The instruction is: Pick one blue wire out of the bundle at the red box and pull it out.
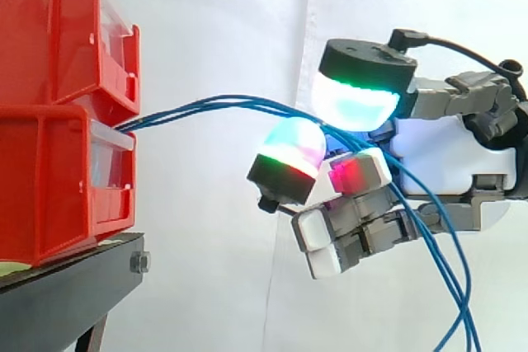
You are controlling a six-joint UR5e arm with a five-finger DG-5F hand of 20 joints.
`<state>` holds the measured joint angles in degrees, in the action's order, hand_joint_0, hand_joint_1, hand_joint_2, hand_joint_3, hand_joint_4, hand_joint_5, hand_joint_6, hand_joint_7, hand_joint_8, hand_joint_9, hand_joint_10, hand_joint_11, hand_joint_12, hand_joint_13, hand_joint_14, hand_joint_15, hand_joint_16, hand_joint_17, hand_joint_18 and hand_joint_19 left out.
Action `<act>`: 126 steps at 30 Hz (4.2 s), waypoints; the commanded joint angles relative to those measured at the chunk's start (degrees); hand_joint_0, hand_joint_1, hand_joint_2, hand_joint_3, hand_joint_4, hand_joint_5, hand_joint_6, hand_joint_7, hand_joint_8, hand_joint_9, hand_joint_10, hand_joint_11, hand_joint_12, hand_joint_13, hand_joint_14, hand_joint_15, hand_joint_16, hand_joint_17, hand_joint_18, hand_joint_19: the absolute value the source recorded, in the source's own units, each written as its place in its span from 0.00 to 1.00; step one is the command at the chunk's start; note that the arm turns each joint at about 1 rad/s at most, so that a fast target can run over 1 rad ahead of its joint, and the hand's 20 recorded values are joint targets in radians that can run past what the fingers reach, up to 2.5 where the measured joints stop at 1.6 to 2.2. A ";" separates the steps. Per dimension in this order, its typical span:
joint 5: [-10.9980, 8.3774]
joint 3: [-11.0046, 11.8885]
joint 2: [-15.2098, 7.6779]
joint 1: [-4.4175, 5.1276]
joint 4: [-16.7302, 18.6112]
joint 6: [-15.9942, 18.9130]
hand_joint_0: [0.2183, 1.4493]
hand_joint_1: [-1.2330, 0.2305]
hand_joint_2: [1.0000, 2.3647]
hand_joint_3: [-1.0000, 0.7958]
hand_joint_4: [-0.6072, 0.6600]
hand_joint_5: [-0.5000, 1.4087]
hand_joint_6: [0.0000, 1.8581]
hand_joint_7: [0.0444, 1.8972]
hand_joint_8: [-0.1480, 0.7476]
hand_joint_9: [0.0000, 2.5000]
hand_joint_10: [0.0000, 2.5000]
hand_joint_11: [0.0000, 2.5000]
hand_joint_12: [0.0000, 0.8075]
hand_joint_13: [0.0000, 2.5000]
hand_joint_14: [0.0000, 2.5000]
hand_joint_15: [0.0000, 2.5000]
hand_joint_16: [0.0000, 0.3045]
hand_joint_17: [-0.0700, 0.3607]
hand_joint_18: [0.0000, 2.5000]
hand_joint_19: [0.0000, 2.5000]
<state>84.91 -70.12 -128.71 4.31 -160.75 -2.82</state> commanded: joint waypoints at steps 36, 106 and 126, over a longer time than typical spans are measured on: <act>-0.28 -0.02 1.88 -1.05 -4.04 -5.18 0.31 0.29 0.01 0.43 0.74 0.22 0.35 0.54 0.47 0.47 0.01 0.32 0.46 0.33 0.01 0.21 0.20 0.48 0.22 0.21; -0.19 -0.02 1.88 -2.11 -4.04 -7.29 0.30 0.49 0.01 0.35 0.66 0.24 0.30 0.66 0.42 0.49 0.01 0.27 0.43 0.34 0.01 0.22 0.18 0.45 0.22 0.25; -0.19 -0.02 1.88 -2.11 -4.04 -7.38 0.34 0.22 0.01 0.43 0.56 0.20 0.47 0.44 0.44 0.44 0.01 0.33 0.43 0.33 0.01 0.23 0.18 0.46 0.24 0.23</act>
<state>84.73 -70.13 -126.80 2.20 -164.80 -10.13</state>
